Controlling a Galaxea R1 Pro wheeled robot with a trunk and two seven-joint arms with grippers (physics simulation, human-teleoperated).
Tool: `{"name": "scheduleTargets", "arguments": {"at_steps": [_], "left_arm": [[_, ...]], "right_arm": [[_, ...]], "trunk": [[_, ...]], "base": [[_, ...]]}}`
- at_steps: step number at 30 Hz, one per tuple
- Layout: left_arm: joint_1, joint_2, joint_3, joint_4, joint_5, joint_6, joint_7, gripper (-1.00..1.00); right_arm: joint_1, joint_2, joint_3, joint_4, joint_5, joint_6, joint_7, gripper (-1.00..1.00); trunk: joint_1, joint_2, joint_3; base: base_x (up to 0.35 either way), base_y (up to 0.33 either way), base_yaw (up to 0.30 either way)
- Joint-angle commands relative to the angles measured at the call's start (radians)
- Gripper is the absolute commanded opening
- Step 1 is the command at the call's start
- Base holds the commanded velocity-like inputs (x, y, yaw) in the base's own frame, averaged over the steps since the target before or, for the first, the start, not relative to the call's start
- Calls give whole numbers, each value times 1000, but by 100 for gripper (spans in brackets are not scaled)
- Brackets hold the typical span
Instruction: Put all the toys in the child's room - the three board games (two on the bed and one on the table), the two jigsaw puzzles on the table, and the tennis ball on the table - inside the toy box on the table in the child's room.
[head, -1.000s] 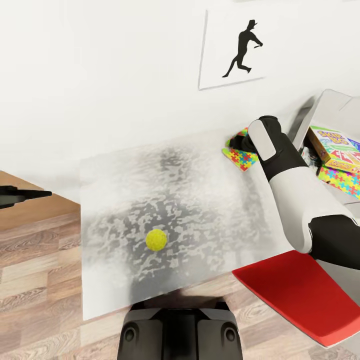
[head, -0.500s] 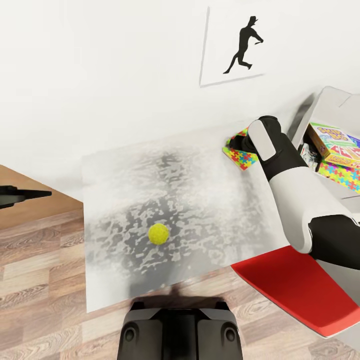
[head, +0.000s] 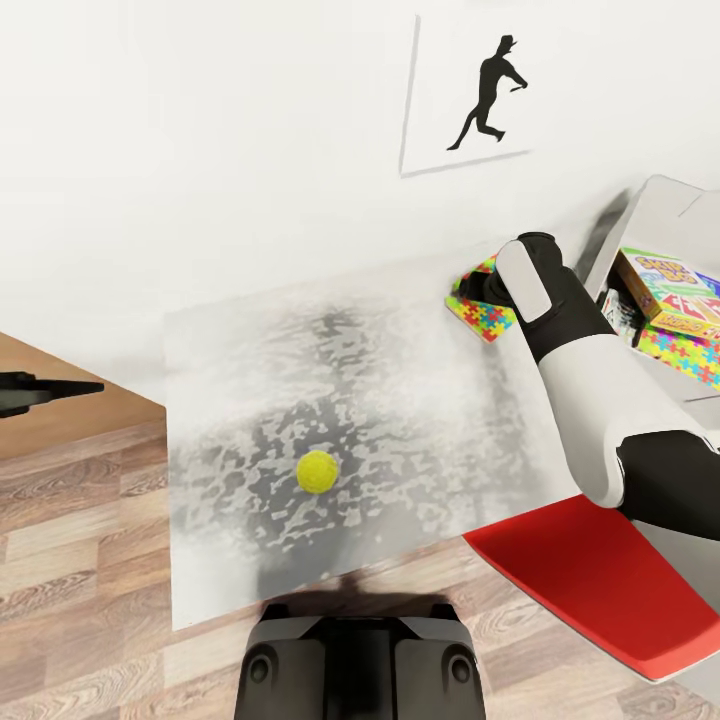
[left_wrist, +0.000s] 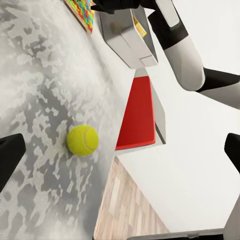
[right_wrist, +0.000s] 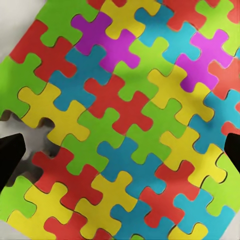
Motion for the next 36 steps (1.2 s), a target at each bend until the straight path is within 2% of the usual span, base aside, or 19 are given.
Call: {"name": "scheduleTargets", "arguments": {"at_steps": [1, 36], "left_arm": [[-1, 1, -1, 1, 0, 11, -4, 100], [-1, 0, 0, 4, 0, 11, -4, 100]], "right_arm": [[0, -1, 3, 49, -30, -7, -8, 100], [0, -1, -1, 49, -33, -9, -8, 100]], "trunk": [[1, -1, -1], [1, -1, -11]], "base": [[12, 0, 0], [1, 0, 0]]}}
